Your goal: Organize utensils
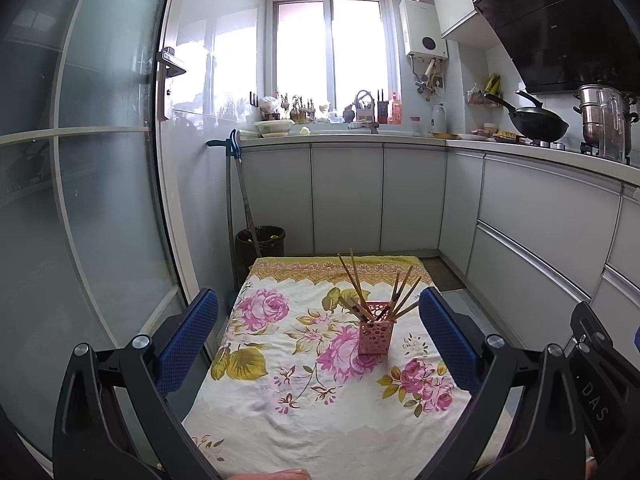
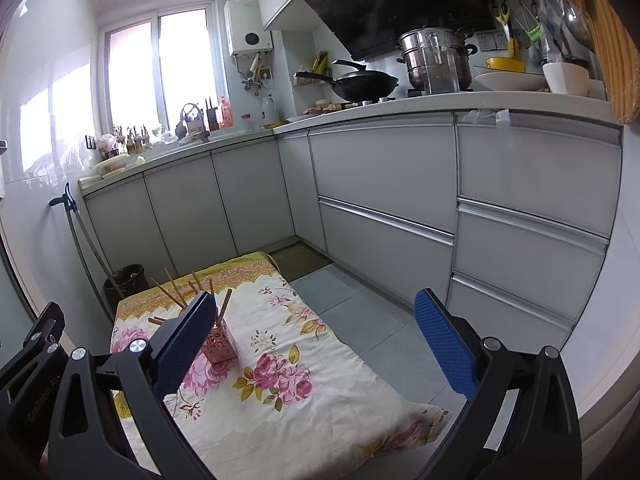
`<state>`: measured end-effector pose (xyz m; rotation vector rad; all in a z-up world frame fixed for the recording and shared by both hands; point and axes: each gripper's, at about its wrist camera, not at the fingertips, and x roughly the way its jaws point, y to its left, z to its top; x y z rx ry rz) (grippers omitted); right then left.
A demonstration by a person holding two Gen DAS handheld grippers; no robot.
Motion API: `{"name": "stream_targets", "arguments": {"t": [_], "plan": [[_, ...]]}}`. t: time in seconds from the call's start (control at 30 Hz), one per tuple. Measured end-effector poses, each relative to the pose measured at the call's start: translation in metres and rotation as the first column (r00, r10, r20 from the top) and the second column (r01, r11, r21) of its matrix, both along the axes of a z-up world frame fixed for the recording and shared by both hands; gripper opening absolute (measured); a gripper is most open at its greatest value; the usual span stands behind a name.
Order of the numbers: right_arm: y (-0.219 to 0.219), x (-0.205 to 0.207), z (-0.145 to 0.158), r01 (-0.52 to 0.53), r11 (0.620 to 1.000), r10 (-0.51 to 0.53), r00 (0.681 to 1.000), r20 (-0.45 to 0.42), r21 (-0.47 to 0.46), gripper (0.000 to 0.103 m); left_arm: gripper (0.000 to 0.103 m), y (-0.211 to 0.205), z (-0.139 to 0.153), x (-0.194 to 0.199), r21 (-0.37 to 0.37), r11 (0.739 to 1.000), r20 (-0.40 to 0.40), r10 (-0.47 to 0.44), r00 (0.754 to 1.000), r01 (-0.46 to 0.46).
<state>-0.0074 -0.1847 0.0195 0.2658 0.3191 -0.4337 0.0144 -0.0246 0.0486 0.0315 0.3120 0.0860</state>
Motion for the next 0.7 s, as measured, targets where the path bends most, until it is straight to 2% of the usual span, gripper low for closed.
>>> {"name": "stream_targets", "arguments": {"t": [0.27, 0.4, 0.47, 0.7], "plan": [[0.001, -0.002, -0.001, -0.002, 1.000, 0.002, 1.000, -0.004, 0.008, 0.097, 0.095, 0.012, 0.001, -0.002, -0.078, 0.996, 0.020, -0.046, 0.999, 0.047], [0.001, -0.002, -0.001, -0.005, 1.000, 0.005, 1.000, -0.006, 0.017, 0.097, 0.091, 0.012, 0.004, -0.005, -0.083, 0.994, 0.046, -0.063, 0.997, 0.067], [0.001, -0.003, 0.000, -0.004, 1.000, 0.004, 1.000, -0.002, 0.016, 0.097, 0.097, 0.012, 0.004, -0.005, -0.082, 0.994, 0.041, -0.068, 0.997, 0.071], [0.000, -0.007, 0.001, 0.001, 1.000, -0.001, 1.000, 0.008, 0.021, 0.097, 0.096, 0.012, 0.002, -0.001, -0.076, 0.995, 0.002, -0.062, 0.998, 0.062]]}}
